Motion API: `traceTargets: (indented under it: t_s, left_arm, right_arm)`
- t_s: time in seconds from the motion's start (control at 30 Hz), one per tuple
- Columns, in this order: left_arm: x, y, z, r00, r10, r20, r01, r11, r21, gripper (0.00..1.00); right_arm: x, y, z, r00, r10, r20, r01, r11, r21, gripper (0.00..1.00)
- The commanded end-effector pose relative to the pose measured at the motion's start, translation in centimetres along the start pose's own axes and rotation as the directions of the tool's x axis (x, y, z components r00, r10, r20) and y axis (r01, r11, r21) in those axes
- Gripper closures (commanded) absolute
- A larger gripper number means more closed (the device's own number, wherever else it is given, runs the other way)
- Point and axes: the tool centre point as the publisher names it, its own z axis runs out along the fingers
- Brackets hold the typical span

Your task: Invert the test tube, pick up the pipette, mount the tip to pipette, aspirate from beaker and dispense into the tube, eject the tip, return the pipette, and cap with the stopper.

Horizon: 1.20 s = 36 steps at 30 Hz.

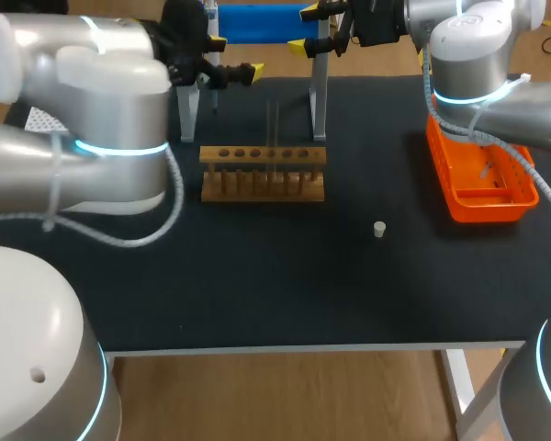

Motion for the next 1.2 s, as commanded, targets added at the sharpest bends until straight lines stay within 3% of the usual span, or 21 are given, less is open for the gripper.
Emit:
traceTargets:
  t_s: [0.03,0.3,0.53,1.2]
  left_arm:
    - [-0.1,1.2,0.3,0.981,0.019,-0.194,-0.012,0.999,0.037,0.0]
    - [0.3,3.0,2.1,0.966,0.073,-0.247,-0.073,0.997,0.01,0.0]
    - [0.6,3.8,3.1,0.939,0.111,-0.325,-0.105,0.994,0.036,0.0]
    - [2.6,6.8,7.1,0.887,0.137,-0.441,-0.166,0.986,-0.029,0.0]
  right_arm:
    - [0.1,0.0,-0.1,1.0,0.0,0.001,0.0,1.0,0.001,0.0]
    - [0.1,0.0,-0.1,1.0,0.0,0.001,0.0,1.0,0.001,0.0]
    - [0.1,0.0,-0.1,1.0,0.0,0.001,0.0,1.0,0.001,0.0]
    - [0.1,0.0,-0.1,1.0,0.0,0.001,0.0,1.0,0.001,0.0]
